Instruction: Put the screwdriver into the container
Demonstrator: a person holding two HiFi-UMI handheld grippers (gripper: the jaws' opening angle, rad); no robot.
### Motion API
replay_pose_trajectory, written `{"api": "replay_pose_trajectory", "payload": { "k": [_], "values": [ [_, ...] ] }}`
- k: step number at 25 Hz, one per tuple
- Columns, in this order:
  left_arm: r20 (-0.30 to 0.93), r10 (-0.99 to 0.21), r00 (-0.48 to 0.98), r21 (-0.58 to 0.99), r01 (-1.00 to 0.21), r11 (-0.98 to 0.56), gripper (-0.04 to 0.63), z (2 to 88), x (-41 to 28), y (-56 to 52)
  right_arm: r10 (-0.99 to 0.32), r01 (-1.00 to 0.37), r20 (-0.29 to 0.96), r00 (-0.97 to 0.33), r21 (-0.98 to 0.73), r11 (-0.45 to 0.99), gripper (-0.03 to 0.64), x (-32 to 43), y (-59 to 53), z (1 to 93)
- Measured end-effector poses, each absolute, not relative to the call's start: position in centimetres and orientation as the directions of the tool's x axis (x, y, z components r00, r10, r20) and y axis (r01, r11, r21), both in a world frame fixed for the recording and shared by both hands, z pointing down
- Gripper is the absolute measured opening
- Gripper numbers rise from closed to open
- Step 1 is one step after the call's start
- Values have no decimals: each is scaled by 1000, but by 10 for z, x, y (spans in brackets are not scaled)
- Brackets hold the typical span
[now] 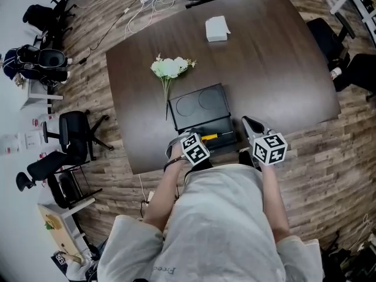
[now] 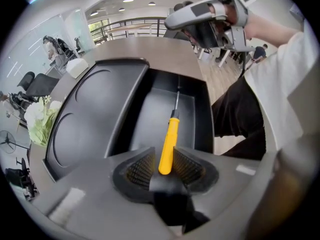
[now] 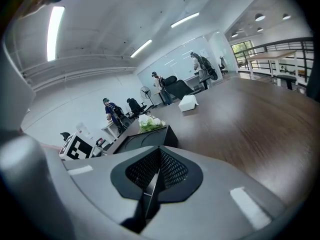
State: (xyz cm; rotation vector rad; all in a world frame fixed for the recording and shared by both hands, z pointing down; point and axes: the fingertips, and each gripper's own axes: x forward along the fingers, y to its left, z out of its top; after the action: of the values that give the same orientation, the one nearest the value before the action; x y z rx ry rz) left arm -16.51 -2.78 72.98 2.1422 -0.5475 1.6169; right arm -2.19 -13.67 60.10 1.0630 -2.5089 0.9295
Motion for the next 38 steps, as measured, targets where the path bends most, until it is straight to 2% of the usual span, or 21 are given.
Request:
{"api": "replay_pose_trajectory", "payload": {
  "k": [11,22,30,38],
  "values": [
    [931,-220,292,58,-712,-700,169,702,-174,-32,-407,-608,469,-784,-450,654,2,-59,-139,604],
    [823,-476,311,103,-905,-412,169,654,-184,-39,-208,-450,486,-849,-458,767,2,-98,-130,613],
    [663,-728,173,146,-984,-101,169,614,-210,-39,-116,-357,483,-868,-443,822,2,-103,-125,612],
    [563,-826,27,231,-965,125,169,590,-223,-18,-53,-279,474,-879,-421,863,2,-95,-122,609]
  ]
}}
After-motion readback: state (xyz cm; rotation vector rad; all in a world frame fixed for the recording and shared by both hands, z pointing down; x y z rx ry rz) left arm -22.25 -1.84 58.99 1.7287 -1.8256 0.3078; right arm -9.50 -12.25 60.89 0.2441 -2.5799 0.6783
